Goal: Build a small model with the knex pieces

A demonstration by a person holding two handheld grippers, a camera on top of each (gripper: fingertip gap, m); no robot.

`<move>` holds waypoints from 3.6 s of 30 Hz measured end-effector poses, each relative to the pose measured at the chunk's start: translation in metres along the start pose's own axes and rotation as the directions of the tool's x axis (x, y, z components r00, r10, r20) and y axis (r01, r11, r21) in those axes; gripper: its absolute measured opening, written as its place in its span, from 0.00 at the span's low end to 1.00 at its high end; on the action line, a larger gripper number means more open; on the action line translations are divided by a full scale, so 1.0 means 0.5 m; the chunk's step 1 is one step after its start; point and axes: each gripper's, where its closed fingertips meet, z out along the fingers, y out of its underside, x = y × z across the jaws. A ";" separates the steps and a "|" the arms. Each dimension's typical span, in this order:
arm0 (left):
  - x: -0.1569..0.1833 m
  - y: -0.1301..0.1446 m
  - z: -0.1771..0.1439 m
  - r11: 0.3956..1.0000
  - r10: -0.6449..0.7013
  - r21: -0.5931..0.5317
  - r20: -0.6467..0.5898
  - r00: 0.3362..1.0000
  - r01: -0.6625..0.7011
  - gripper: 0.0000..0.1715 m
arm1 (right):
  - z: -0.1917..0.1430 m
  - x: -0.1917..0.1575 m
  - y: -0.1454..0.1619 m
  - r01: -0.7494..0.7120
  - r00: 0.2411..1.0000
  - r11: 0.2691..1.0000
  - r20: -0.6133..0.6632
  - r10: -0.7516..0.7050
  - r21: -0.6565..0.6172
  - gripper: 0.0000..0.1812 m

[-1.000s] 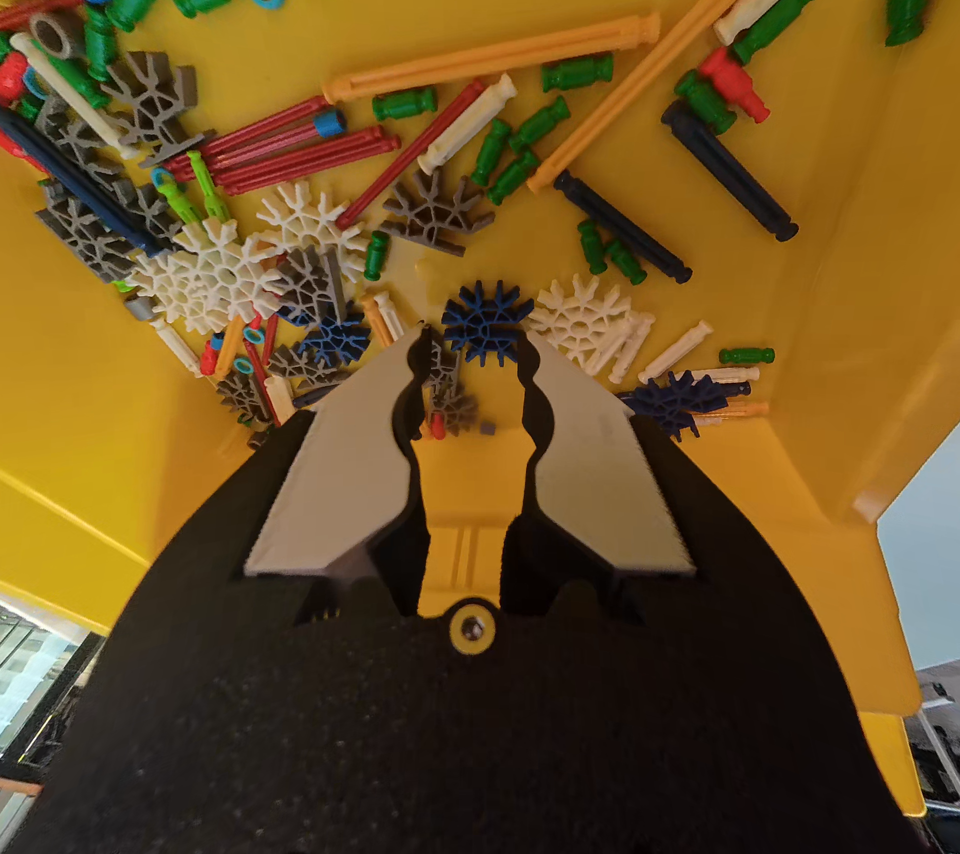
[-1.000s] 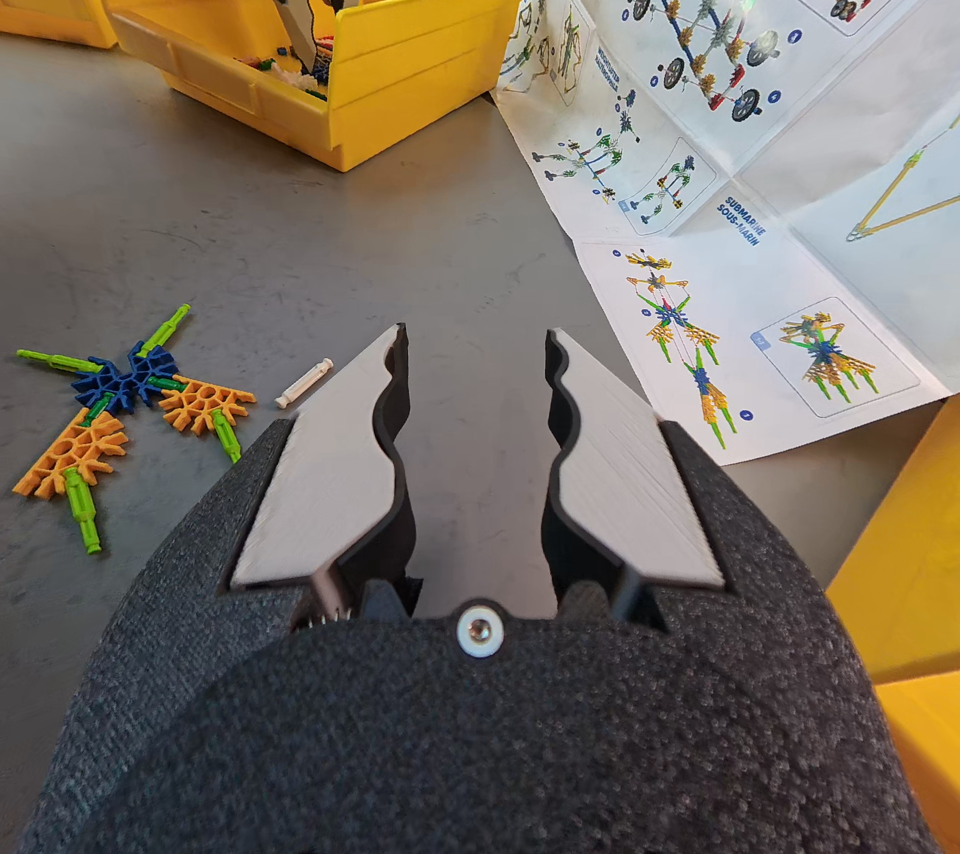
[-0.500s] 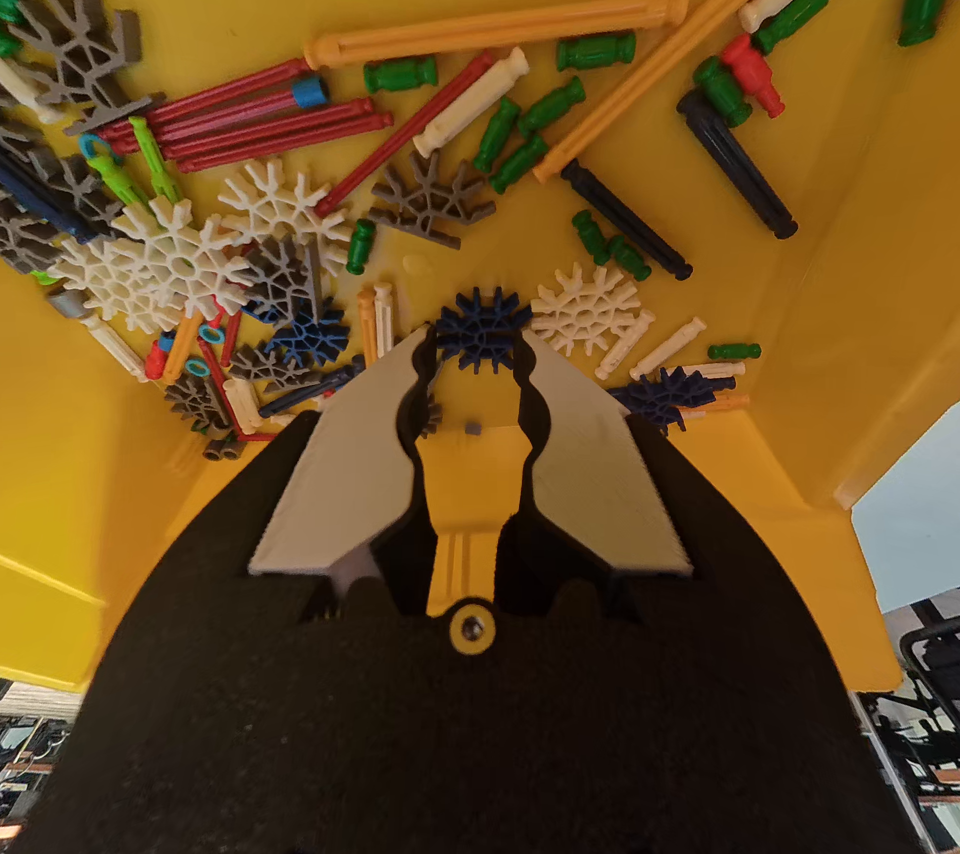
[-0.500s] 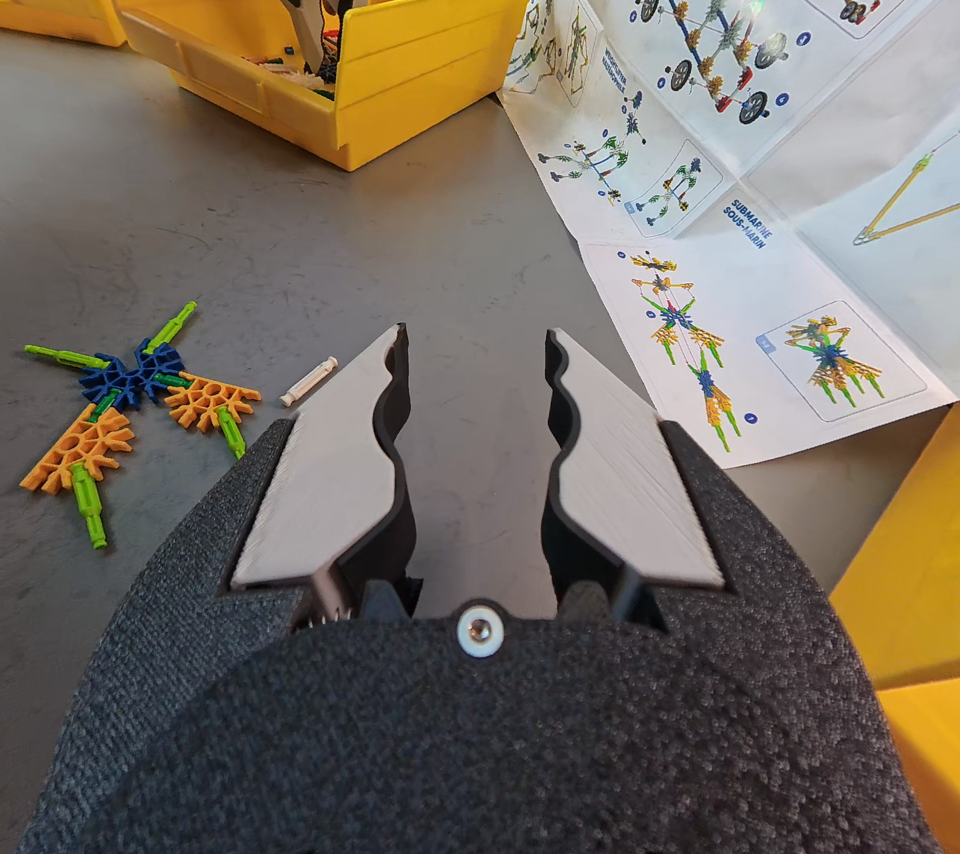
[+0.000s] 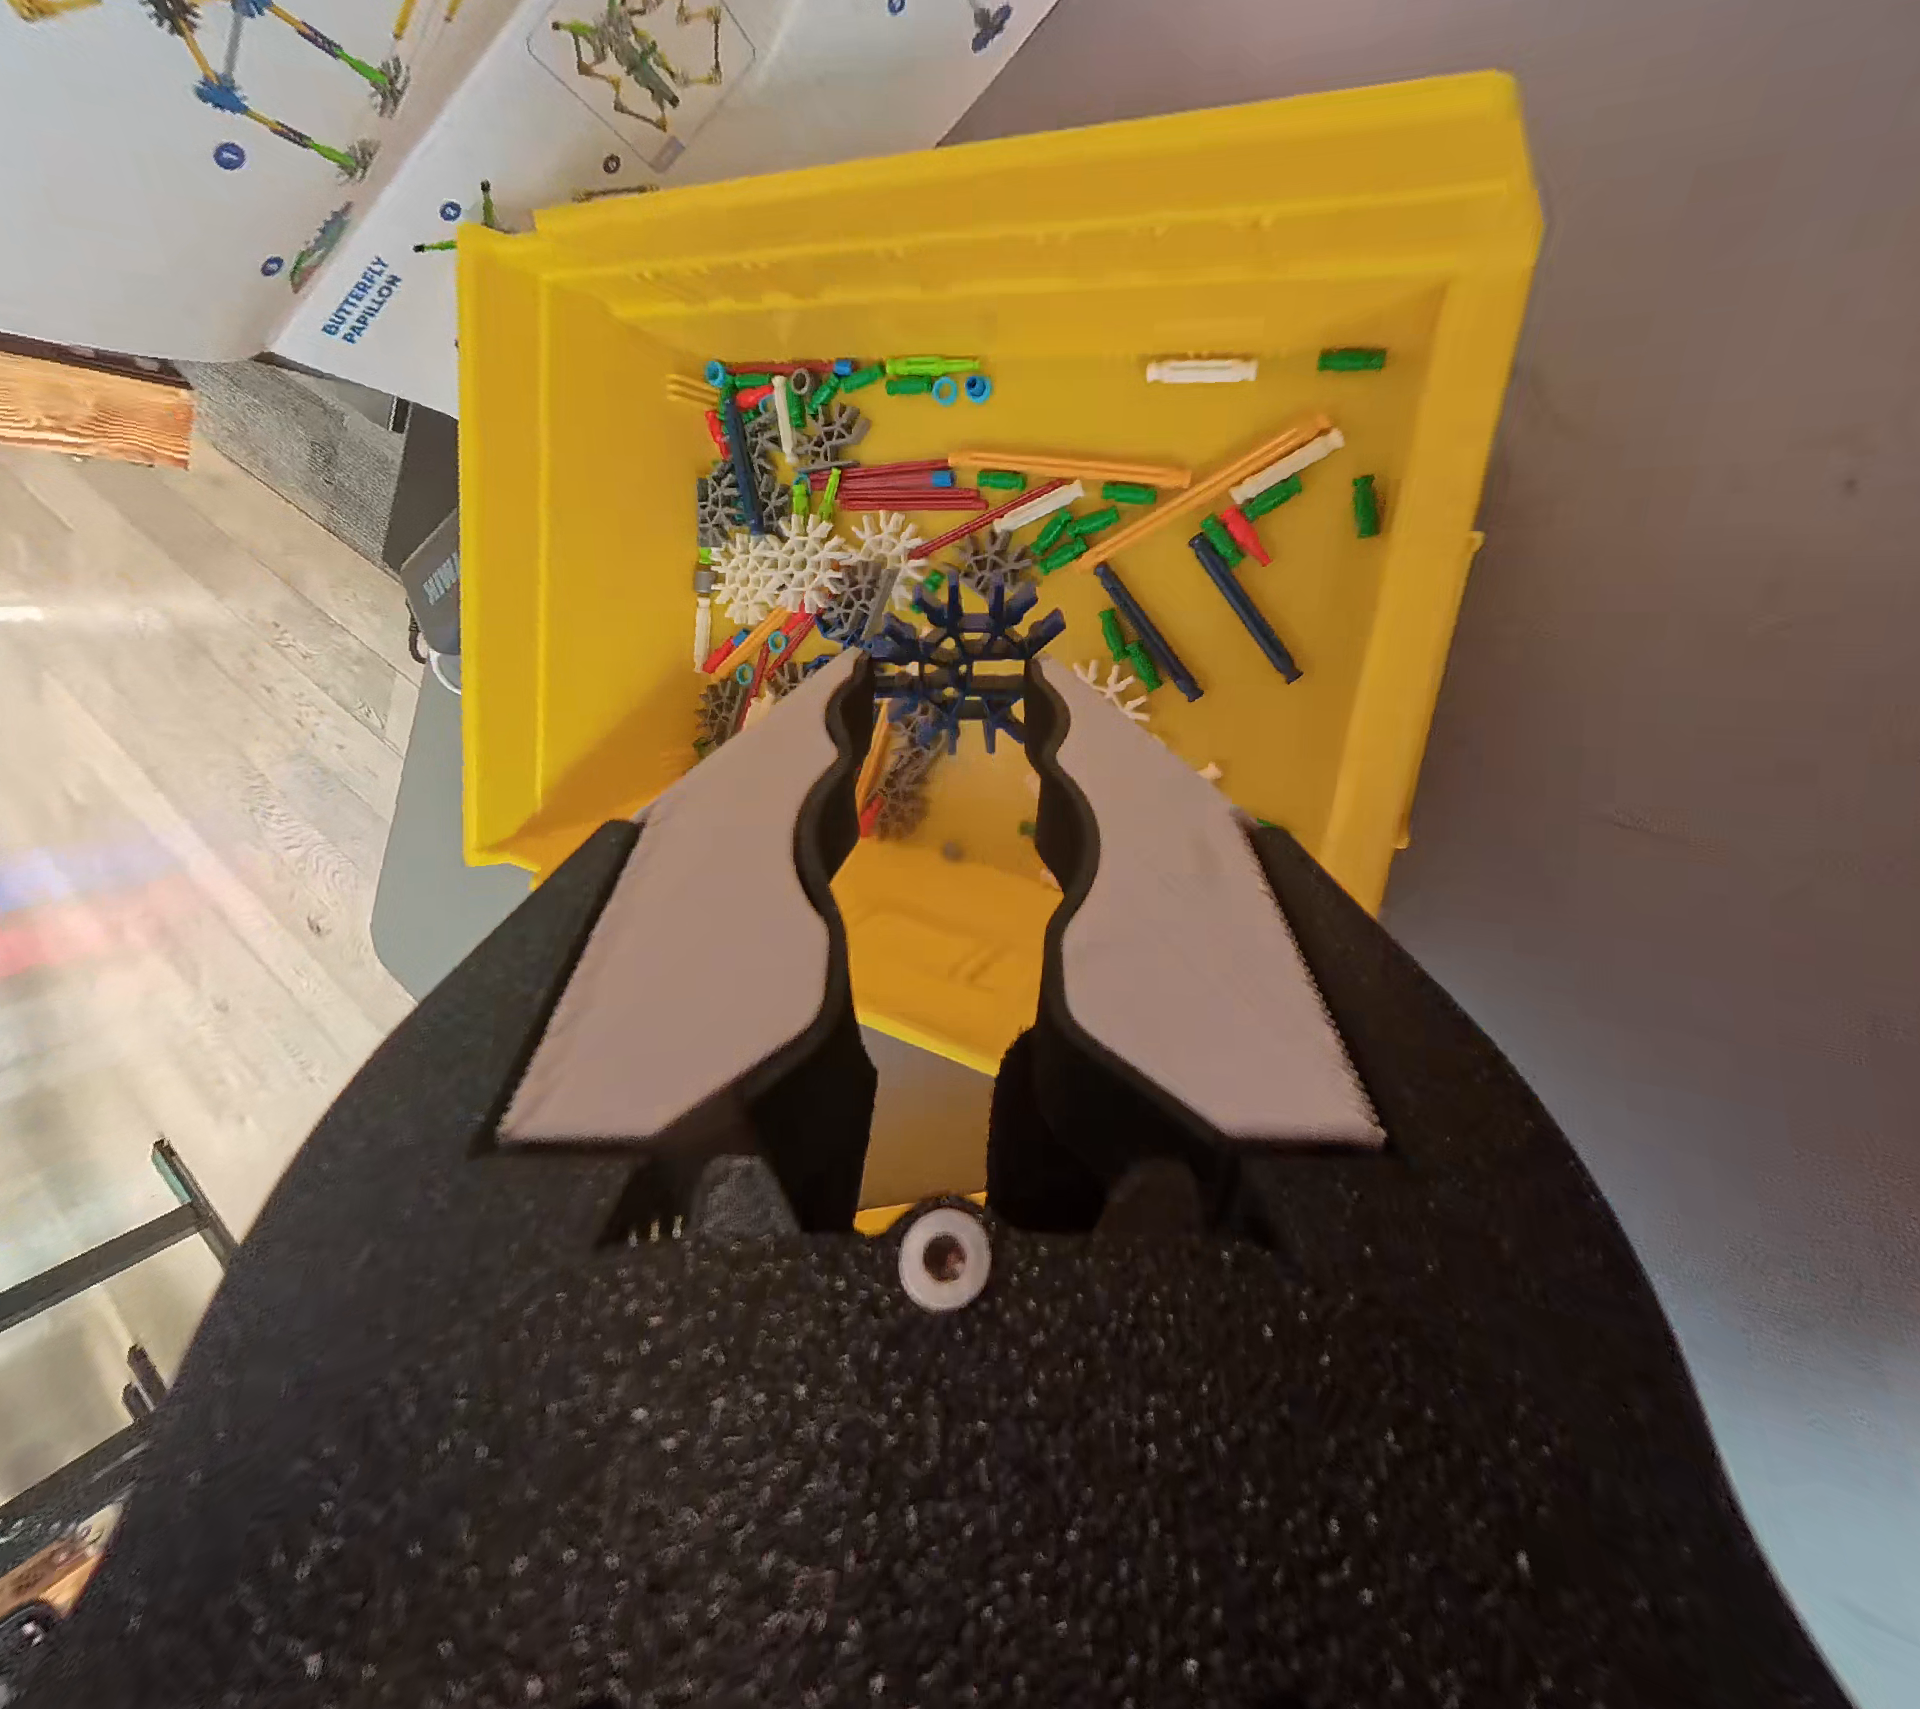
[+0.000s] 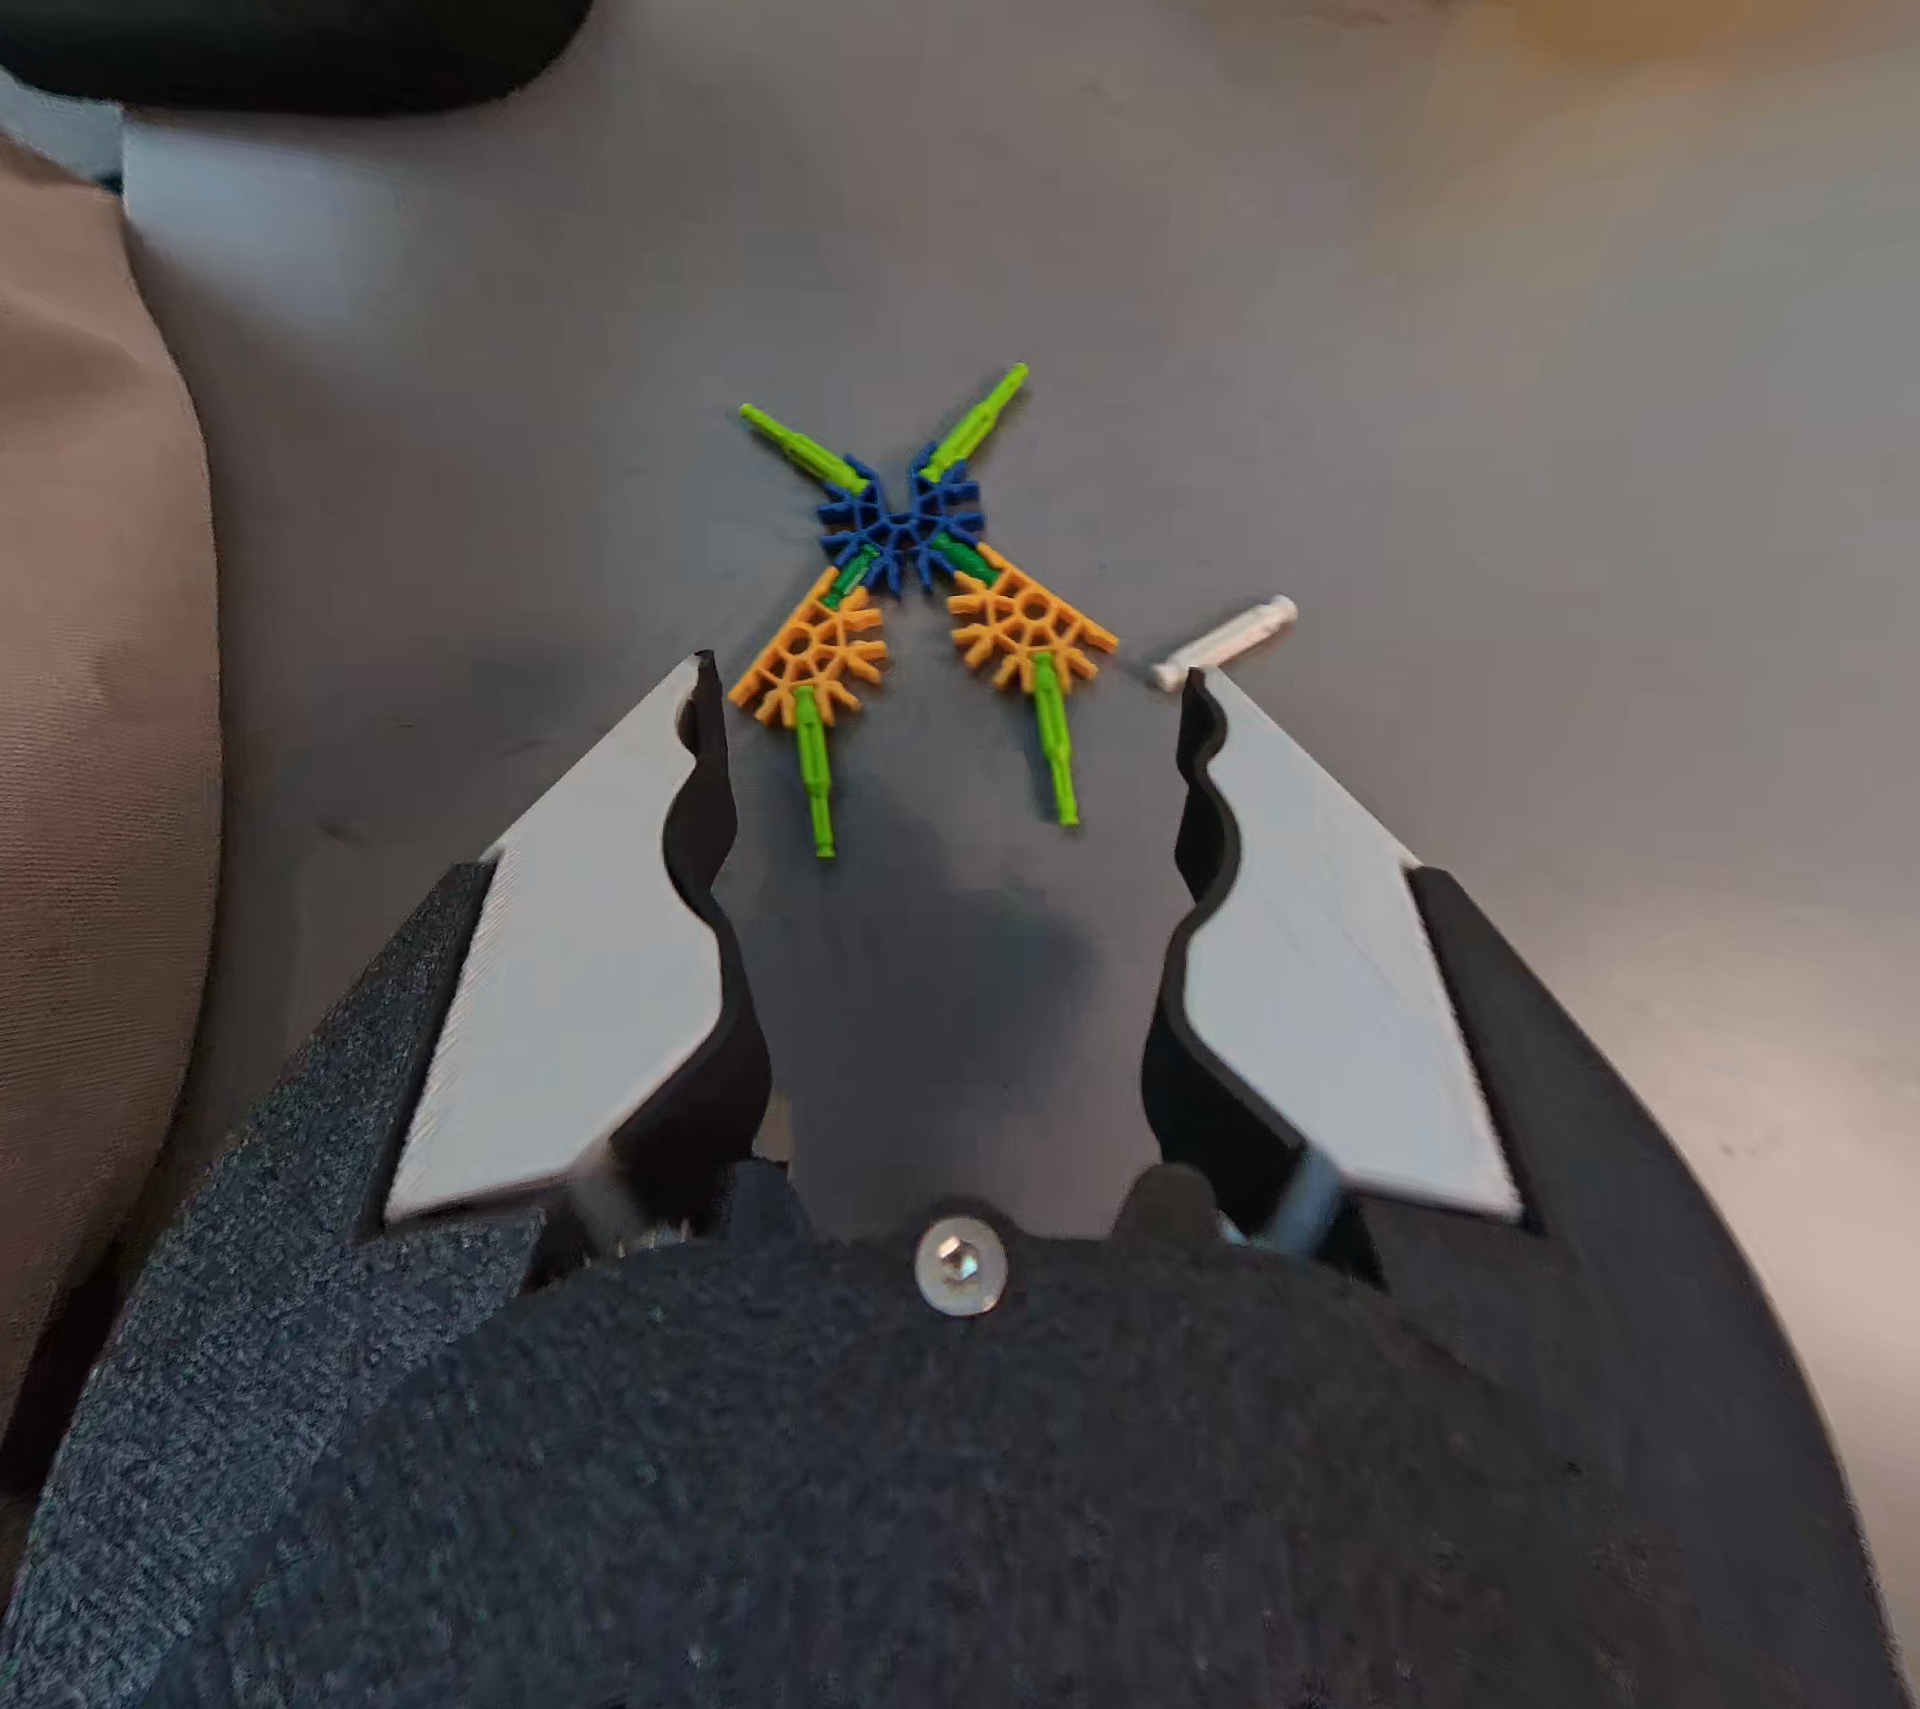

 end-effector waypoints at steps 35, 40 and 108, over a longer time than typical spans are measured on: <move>0.479 -0.087 0.106 0.892 -0.302 0.195 -0.412 0.859 0.408 0.13 | -0.023 -0.012 0.087 -0.002 0.999 0.987 -0.034 -0.003 -0.162 0.13; 0.476 -0.091 0.110 0.882 -0.313 0.201 -0.424 0.850 0.425 0.13 | -0.075 0.026 0.134 -0.081 0.988 0.978 -0.142 0.055 -0.190 0.13; 0.572 -0.307 0.160 0.915 -0.121 0.272 -0.519 0.846 0.298 0.27 | -0.230 0.269 0.059 -0.160 0.828 0.868 -0.415 0.378 0.470 0.38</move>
